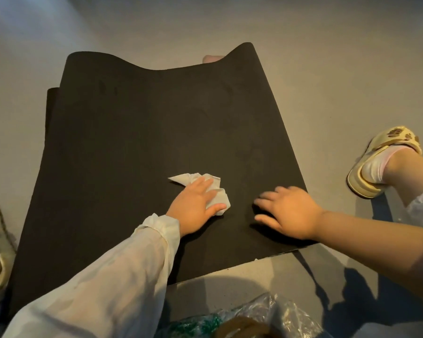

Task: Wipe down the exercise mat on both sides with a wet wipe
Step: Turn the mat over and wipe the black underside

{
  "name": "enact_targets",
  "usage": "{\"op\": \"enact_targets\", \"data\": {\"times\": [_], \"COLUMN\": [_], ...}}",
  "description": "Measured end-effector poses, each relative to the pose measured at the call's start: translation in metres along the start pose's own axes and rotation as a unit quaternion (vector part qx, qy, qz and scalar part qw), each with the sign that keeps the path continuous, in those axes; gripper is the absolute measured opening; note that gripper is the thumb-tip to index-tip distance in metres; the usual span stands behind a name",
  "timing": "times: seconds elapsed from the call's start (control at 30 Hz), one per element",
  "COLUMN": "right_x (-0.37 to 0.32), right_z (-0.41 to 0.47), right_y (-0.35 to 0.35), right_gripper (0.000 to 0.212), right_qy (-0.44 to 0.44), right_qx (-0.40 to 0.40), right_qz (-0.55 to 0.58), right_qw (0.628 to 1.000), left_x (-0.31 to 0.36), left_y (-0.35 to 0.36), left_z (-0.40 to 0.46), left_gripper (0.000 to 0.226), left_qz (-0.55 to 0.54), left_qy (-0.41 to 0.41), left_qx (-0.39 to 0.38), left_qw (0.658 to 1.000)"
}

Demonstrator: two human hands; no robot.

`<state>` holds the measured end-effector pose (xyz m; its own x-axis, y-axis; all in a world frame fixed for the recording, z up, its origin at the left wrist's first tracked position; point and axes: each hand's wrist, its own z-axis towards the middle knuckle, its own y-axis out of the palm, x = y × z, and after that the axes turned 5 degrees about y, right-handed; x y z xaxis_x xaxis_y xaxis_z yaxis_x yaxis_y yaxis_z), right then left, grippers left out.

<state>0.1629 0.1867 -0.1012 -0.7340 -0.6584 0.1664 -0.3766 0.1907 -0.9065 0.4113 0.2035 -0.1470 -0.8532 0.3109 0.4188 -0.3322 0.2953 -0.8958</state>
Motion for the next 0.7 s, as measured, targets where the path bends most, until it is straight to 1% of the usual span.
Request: {"op": "enact_targets", "data": {"times": [0.03,0.07,0.13,0.2,0.27,0.3,0.37,0.4,0.43,0.47,0.53,0.57,0.63,0.67,0.7], "right_x": [0.005,0.008,0.012,0.009,0.001,-0.002,-0.004,-0.004,-0.003,-0.003,-0.004,-0.004,-0.003,-0.002,-0.002], "right_z": [0.01,0.019,0.035,0.045,0.049,0.049,0.051,0.051,0.051,0.051,0.051,0.052,0.052,0.052,0.053], "right_y": [0.004,0.008,0.02,0.034,0.047,0.052,0.057,0.058,0.058,0.059,0.058,0.057,0.054,0.054,0.054], "right_gripper": [0.065,0.06,0.06,0.063,0.066,0.068,0.07,0.07,0.069,0.068,0.066,0.066,0.067,0.069,0.07], "right_qy": [0.021,0.05,0.117,0.171,0.195,0.201,0.212,0.214,0.215,0.215,0.214,0.212,0.213,0.215,0.215], "right_qx": [0.016,0.018,0.008,-0.001,0.004,0.013,0.03,0.031,0.03,0.031,0.04,0.045,0.049,0.048,0.048], "right_qz": [0.007,0.014,0.025,0.038,0.041,0.041,0.047,0.053,0.06,0.066,0.076,0.081,0.09,0.094,0.097], "right_qw": [1.0,0.998,0.993,0.985,0.98,0.979,0.976,0.975,0.974,0.974,0.973,0.973,0.972,0.971,0.971], "left_x": [0.0,0.0,-0.001,-0.003,-0.006,-0.011,-0.022,-0.029,-0.038,-0.047,-0.066,-0.072,-0.082,-0.085,-0.086], "left_y": [0.006,0.011,0.017,0.022,0.021,0.017,0.001,-0.01,-0.021,-0.031,-0.044,-0.047,-0.045,-0.041,-0.037], "left_z": [0.0,0.0,0.0,0.003,0.007,0.011,0.022,0.03,0.042,0.054,0.083,0.095,0.112,0.116,0.119], "left_gripper": [0.055,0.057,0.063,0.063,0.057,0.057,0.059,0.058,0.057,0.056,0.055,0.061,0.086,0.094,0.091], "left_qz": [0.066,0.116,0.158,0.138,0.096,0.046,-0.062,-0.082,-0.079,-0.057,-0.012,-0.009,-0.027,-0.021,0.002], "left_qy": [-0.017,-0.042,-0.105,-0.143,-0.154,-0.158,-0.159,-0.158,-0.161,-0.168,-0.194,-0.22,-0.279,-0.297,-0.297], "left_qx": [-0.001,-0.002,0.001,-0.011,-0.015,0.005,0.089,0.126,0.146,0.145,0.121,0.109,0.097,0.093,0.091], "left_qw": [0.998,0.992,0.982,0.98,0.983,0.986,0.981,0.976,0.973,0.973,0.973,0.969,0.955,0.95,0.951]}}
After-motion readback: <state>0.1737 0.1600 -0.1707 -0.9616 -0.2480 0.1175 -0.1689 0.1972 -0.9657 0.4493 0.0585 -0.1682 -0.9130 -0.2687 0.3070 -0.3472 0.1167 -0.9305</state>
